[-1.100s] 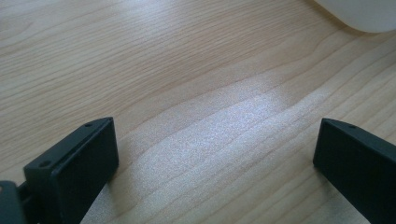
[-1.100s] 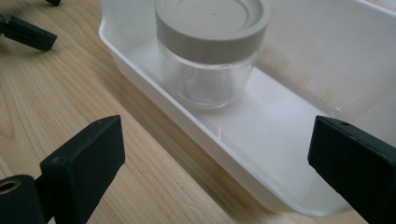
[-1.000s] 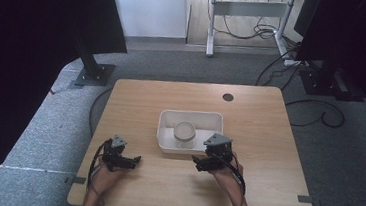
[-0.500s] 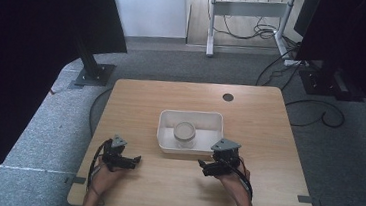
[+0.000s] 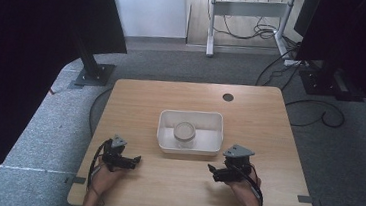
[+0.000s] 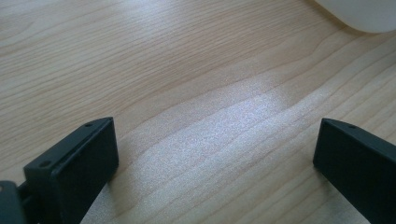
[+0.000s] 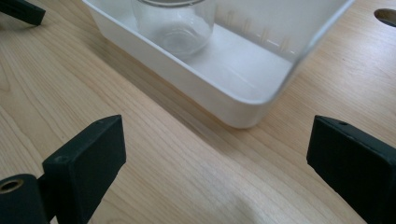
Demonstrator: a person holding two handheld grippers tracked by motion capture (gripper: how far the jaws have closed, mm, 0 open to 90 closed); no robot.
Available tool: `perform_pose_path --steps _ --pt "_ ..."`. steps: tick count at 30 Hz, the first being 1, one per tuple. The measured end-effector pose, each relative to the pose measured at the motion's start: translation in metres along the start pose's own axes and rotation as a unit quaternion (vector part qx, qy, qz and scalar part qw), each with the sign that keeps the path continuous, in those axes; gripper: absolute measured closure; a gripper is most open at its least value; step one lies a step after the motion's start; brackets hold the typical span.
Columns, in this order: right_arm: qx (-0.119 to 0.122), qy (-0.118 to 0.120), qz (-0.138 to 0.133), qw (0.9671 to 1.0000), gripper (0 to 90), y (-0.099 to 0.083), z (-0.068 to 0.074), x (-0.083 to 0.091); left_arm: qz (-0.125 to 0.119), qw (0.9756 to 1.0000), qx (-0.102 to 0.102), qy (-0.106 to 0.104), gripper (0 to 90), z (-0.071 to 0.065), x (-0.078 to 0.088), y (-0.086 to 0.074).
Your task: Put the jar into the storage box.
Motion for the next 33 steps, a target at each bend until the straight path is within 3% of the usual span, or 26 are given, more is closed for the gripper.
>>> perform_pose_path --steps 18,33 --pt "-0.021 -0.022 -0.001 0.9995 4.1 -0.036 -0.019 0.02 0.0 1.0 0.001 0.001 0.0 0.0 0.0 0.0" --pt "-0.028 -0.035 0.019 0.9988 3.9 -0.059 -0.024 0.027 0.0 1.0 0.001 0.001 0.0 0.0 0.0 0.0"
Point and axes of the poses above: each handheld gripper's, and its own axes: x roughly backward along the jaws, y roughly out of its top, z roughly to its left, the point moved 4 cm from there along -x, roughly forward along the jaws, and after that the axes turned 2 degrees about -x, right-handed, at the moved point
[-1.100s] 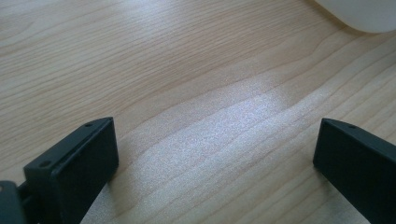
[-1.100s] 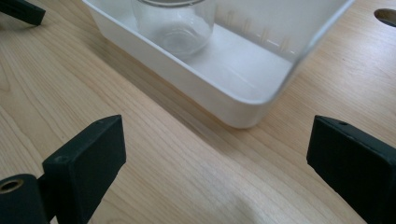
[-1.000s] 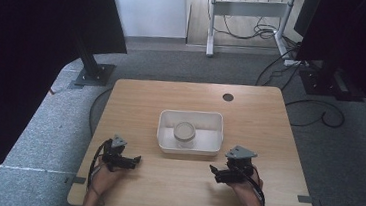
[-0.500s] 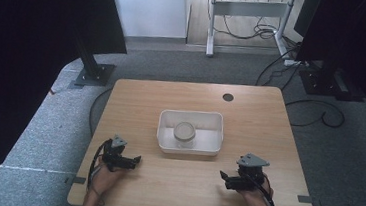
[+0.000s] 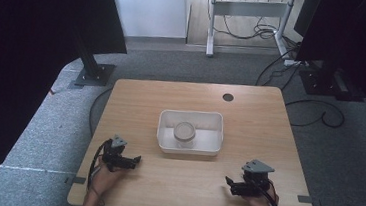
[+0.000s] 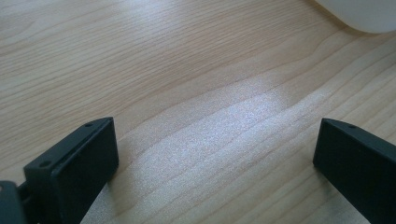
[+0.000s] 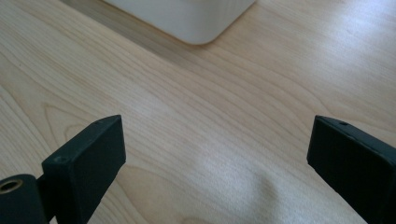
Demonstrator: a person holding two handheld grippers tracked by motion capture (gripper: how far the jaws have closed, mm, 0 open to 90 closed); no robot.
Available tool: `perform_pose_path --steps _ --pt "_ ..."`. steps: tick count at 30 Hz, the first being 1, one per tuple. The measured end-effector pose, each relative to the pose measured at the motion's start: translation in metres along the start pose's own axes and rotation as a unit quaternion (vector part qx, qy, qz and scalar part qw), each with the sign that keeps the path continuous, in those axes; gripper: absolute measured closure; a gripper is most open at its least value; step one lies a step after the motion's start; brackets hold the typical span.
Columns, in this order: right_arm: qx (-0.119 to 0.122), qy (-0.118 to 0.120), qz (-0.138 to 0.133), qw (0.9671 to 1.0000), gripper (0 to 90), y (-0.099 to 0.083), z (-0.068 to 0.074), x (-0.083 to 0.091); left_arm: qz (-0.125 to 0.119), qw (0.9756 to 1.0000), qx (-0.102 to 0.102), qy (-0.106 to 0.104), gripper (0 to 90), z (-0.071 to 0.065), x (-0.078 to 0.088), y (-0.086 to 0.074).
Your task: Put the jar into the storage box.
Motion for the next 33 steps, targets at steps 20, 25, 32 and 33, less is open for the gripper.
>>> perform_pose_path --steps 20,25,32,33 --pt "-0.009 -0.004 0.033 0.9994 3.8 -0.026 -0.001 0.003 0.0 1.0 0.0 0.0 0.0 0.0 0.0 0.0" --pt "-0.011 -0.004 0.042 0.9991 3.8 -0.032 0.0 0.003 0.0 1.0 0.0 0.001 0.0 0.0 0.0 0.0" --pt "-0.017 -0.004 0.041 0.999 3.5 -0.037 -0.001 0.005 0.0 1.0 0.001 0.001 0.0 0.0 0.0 0.0" --pt "-0.018 -0.005 0.04 0.999 3.4 -0.037 -0.001 0.005 0.0 1.0 0.001 0.001 0.0 0.0 0.0 0.0"
Point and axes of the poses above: each handheld gripper's, and its own axes: x roughly backward along the jaws, y roughly out of its top, z roughly to its left, the point moved 4 cm from there along -x, roughly forward along the jaws, and after that the axes turned 2 degrees about -x, right-handed, at the moved point
